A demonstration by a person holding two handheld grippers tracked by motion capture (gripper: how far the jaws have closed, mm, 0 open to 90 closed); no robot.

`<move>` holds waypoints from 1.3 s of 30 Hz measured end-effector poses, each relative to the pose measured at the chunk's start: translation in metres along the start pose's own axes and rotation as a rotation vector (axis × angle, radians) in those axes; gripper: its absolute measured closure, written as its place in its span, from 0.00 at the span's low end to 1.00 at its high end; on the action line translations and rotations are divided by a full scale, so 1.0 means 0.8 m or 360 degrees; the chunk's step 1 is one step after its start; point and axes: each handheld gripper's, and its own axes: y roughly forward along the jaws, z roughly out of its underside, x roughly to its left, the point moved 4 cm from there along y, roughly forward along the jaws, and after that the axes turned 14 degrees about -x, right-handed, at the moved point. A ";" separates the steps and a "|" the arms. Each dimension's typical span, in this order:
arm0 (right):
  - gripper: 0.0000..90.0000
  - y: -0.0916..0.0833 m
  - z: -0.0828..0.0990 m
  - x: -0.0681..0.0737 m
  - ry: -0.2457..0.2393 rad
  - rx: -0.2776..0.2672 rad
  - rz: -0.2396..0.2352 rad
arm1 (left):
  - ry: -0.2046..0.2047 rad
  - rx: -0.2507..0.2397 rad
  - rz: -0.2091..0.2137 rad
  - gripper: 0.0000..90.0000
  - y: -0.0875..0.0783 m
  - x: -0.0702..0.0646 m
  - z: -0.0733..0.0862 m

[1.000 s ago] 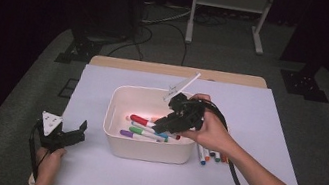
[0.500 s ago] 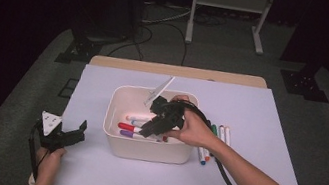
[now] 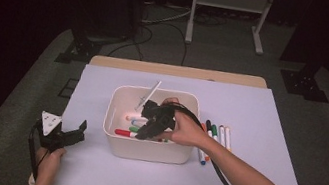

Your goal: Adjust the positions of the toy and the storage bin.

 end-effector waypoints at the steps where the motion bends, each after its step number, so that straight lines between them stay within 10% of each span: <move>1: 0.84 0.001 0.000 0.000 0.0001 0.0006 0.0004 | -0.0002 -0.0001 -0.0001 0.00 0.000 0.000 0.000; 12: 0.76 -0.008 -0.001 0.001 0.0003 -0.0012 0.0041 | -0.0007 -0.0001 0.0002 0.00 0.000 0.001 0.000; 25: 0.64 -0.096 0.016 0.008 0.0079 -0.0226 0.0168 | 0.0000 0.0002 0.0001 0.00 0.000 0.000 0.000; 39: 0.48 -0.182 0.092 -0.008 0.0305 -0.0386 0.0386 | 0.0026 0.0002 0.0002 0.00 0.000 -0.001 0.000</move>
